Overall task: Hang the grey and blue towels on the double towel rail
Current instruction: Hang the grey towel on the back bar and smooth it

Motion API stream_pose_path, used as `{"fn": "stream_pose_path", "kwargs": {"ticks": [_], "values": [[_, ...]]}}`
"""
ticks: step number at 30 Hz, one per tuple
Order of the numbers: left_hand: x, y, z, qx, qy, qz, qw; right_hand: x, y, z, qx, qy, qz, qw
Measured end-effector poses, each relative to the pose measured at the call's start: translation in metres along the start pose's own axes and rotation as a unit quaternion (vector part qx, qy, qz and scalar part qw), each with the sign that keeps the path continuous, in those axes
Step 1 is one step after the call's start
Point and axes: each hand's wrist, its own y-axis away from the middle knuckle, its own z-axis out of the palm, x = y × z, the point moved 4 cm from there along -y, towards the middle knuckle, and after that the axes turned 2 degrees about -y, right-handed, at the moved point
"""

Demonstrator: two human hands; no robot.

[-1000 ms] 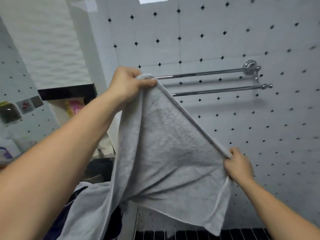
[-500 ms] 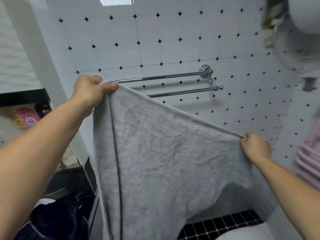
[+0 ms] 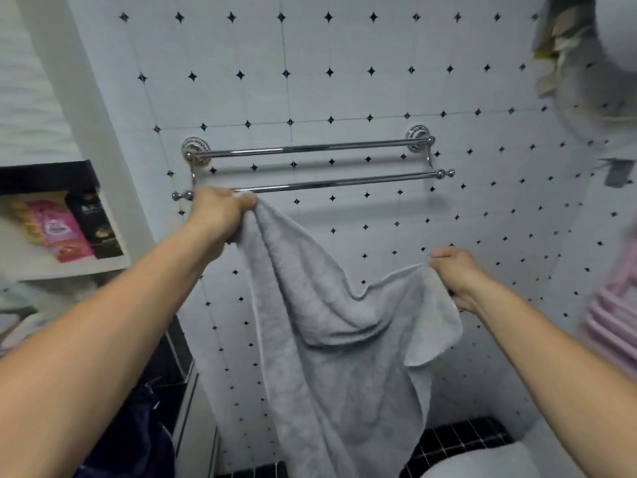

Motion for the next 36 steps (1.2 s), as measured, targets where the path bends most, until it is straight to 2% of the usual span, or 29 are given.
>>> {"fn": "stream_pose_path", "kwargs": {"ticks": [2, 4, 6, 8, 10, 12, 14, 16, 20, 22, 24, 26, 27, 29, 32, 36], "values": [[-0.018, 0.015, 0.018, -0.043, 0.019, -0.031, 0.998, -0.019, 0.021, 0.038, -0.103, -0.170, 0.014, 0.980], [-0.034, 0.030, 0.032, -0.075, 0.047, -0.064, 0.994, -0.037, 0.042, 0.071, -0.188, -0.236, 0.005, 0.953], [-0.044, 0.044, 0.043, -0.106, 0.077, -0.080, 0.988, -0.050, 0.061, 0.095, -0.234, -0.242, -0.025, 0.941], [-0.047, 0.056, 0.050, -0.130, 0.122, -0.084, 0.980, -0.057, 0.076, 0.114, -0.254, -0.199, -0.081, 0.943], [-0.048, 0.066, 0.054, -0.145, 0.161, -0.086, 0.973, -0.062, 0.089, 0.128, -0.241, -0.118, -0.150, 0.952], [-0.050, 0.073, 0.053, -0.154, 0.183, -0.086, 0.967, -0.064, 0.099, 0.138, -0.189, -0.012, -0.213, 0.958], [-0.053, 0.078, 0.051, -0.168, 0.193, -0.091, 0.962, -0.065, 0.107, 0.149, -0.133, 0.102, -0.277, 0.946], [-0.055, 0.082, 0.052, -0.188, 0.194, -0.088, 0.959, -0.065, 0.113, 0.156, -0.089, 0.168, -0.339, 0.921], [-0.058, 0.085, 0.049, -0.202, 0.205, -0.085, 0.954, -0.067, 0.116, 0.160, -0.036, 0.178, -0.407, 0.895], [-0.062, 0.081, 0.042, -0.189, 0.210, -0.094, 0.955, -0.065, 0.115, 0.162, -0.069, 0.198, -0.394, 0.895], [-0.067, 0.077, 0.035, -0.171, 0.212, -0.106, 0.956, -0.062, 0.112, 0.163, -0.147, 0.214, -0.376, 0.889], [-0.070, 0.074, 0.030, -0.167, 0.216, -0.112, 0.956, -0.059, 0.111, 0.162, -0.214, 0.256, -0.377, 0.864], [-0.072, 0.073, 0.029, -0.167, 0.219, -0.115, 0.954, -0.059, 0.111, 0.162, -0.216, 0.281, -0.392, 0.849], [-0.074, 0.072, 0.028, -0.169, 0.229, -0.121, 0.951, -0.063, 0.113, 0.161, -0.157, 0.287, -0.442, 0.835], [-0.077, 0.072, 0.028, -0.176, 0.227, -0.113, 0.951, -0.073, 0.119, 0.159, -0.080, 0.234, -0.471, 0.847], [-0.078, 0.071, 0.022, -0.170, 0.191, -0.085, 0.963, -0.078, 0.112, 0.151, -0.031, 0.167, -0.385, 0.907]]}}
